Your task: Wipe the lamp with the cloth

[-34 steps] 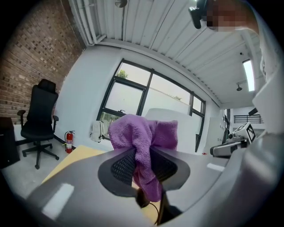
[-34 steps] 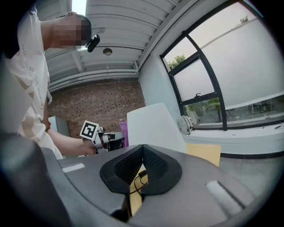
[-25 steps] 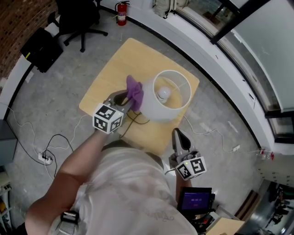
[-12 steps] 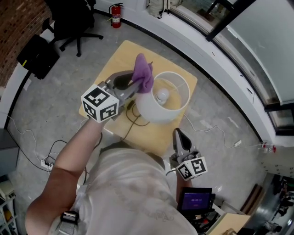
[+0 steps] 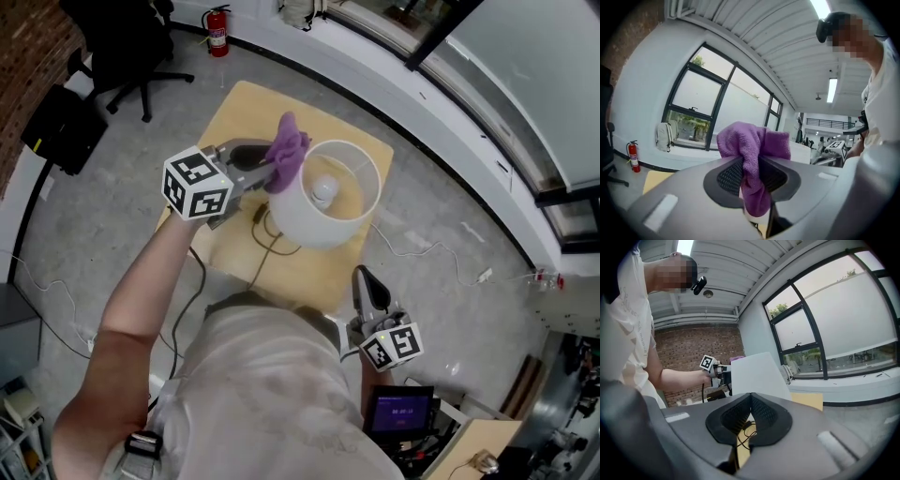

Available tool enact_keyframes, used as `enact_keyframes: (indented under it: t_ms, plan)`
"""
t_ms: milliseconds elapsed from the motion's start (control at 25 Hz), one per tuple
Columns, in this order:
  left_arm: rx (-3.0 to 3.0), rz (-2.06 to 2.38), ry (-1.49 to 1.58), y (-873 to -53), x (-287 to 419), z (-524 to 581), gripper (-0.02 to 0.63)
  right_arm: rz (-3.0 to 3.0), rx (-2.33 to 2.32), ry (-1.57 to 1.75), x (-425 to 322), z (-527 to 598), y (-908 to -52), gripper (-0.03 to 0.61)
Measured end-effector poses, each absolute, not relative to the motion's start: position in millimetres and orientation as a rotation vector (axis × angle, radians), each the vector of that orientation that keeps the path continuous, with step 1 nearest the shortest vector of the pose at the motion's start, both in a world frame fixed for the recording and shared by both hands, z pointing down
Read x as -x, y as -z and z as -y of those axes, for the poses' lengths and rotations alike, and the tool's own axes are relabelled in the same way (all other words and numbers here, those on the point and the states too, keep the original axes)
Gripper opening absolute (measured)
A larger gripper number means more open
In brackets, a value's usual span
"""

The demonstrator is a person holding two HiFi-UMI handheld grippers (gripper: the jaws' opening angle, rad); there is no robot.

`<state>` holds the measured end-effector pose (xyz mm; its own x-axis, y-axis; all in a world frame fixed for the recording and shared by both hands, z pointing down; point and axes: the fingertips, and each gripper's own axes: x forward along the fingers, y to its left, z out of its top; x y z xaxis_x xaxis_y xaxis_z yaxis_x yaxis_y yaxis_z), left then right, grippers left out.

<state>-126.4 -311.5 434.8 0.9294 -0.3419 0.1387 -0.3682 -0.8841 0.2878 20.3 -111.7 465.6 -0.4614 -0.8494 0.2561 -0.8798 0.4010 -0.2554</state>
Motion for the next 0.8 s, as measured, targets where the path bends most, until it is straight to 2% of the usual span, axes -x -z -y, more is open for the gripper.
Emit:
enact_keyframes:
  t_ms: [200,520,800]
  plan:
    - [-2.727,0.467,-0.253,-469.1,127.7,317.8,0.087,2.525,-1.618,-0.572,-25.5,108.1,-468.9,0.015]
    - [-2.54,0.651,-0.452,-542.1,135.2,335.0,0.087,2.529,-1.601,-0.561,-21.1,120.0,-465.6,0.015]
    - [-2.584,0.622,-0.322,-507.5,138.0,357.6,0.087,2.548,-1.614,-0.509,-19.2,124.9,-452.6,0.015]
